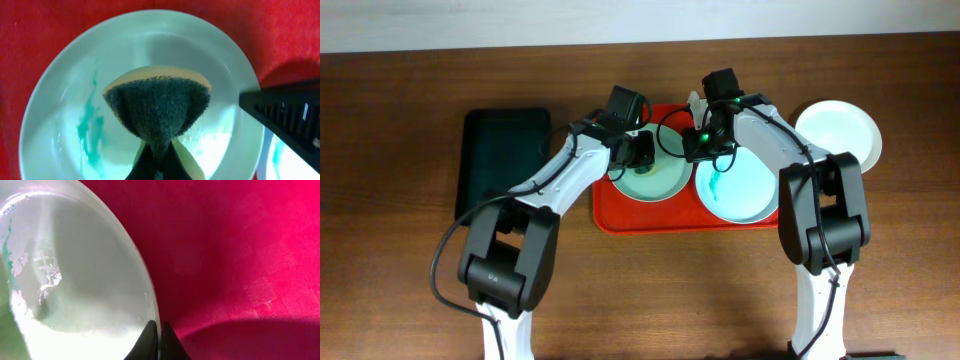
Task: Clean dirty plates on tray and stack at the side
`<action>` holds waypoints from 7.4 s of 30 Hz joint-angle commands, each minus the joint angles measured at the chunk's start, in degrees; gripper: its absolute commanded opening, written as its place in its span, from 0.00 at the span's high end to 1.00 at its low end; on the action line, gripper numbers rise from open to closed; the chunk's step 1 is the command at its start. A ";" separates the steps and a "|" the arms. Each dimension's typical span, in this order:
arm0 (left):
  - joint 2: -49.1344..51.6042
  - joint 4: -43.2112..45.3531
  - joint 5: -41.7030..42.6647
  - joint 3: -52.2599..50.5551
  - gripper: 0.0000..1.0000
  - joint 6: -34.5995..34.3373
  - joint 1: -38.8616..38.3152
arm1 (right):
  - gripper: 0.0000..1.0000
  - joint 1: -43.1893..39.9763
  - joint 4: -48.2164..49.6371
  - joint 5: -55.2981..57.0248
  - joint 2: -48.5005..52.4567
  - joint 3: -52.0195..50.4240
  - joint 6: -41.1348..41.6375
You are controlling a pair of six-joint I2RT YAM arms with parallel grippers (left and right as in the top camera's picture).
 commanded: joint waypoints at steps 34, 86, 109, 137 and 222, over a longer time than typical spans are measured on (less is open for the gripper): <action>5.27 -22.34 -25.75 14.45 1.00 2.03 1.86 | 0.96 0.68 1.25 1.79 0.33 -1.86 0.22; -14.91 -25.75 -24.81 5.60 1.00 0.31 23.19 | 0.96 -20.28 -2.64 -7.39 -13.38 7.04 -3.61; -14.91 -24.46 -22.67 5.60 1.00 0.31 23.15 | 0.33 -42.01 -10.01 -4.70 -13.00 6.25 -5.75; -14.91 -24.68 -20.35 5.60 1.00 0.33 23.04 | 0.32 -14.12 -7.56 14.14 -13.38 -16.85 -11.76; -4.52 -31.06 -6.43 18.21 0.01 4.42 31.93 | 0.96 4.00 0.13 21.00 -20.90 -7.67 1.16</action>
